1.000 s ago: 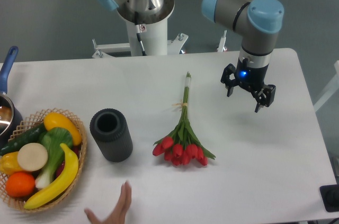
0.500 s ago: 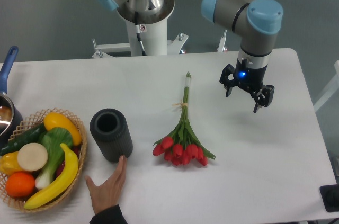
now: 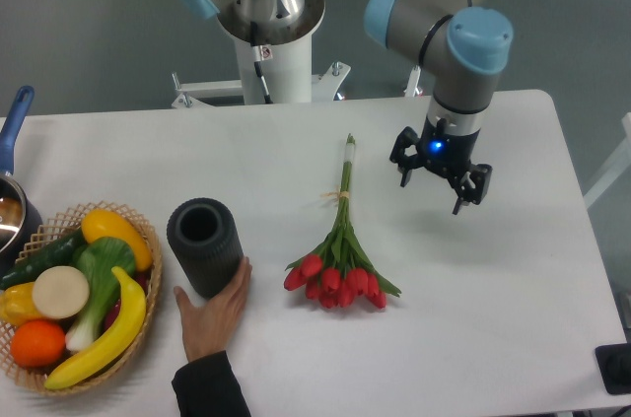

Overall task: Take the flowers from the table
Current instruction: 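Move the open gripper over the tulip stems and lower toward them, then lower the gripper around the tulip stems near the twine and close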

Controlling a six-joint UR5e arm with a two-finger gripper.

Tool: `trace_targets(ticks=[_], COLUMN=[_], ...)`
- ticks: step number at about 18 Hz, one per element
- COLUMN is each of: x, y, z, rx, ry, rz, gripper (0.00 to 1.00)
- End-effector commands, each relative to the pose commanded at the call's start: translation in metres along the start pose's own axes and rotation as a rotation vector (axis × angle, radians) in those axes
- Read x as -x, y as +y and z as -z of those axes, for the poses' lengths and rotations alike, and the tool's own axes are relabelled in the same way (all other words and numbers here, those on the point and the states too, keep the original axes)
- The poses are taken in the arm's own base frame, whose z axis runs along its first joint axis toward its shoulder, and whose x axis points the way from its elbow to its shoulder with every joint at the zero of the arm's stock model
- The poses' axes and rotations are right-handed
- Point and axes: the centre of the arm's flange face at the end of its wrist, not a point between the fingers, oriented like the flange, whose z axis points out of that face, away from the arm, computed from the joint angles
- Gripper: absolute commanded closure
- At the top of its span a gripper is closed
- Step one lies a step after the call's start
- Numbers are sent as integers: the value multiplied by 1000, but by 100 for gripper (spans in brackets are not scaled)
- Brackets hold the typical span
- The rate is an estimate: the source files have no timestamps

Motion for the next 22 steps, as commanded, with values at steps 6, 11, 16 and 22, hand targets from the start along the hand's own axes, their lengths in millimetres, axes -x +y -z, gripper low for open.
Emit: trace_targets(ticks=[6, 11, 16, 22], x=[-30, -46, -65, -72], y=[7, -4, -27, -33], z=[-32, -44, -58, -71], rx=[12, 6, 25, 38], ry=[84, 121, 146, 165], rz=[67, 147, 216, 211], gripper=[0, 0, 0, 0])
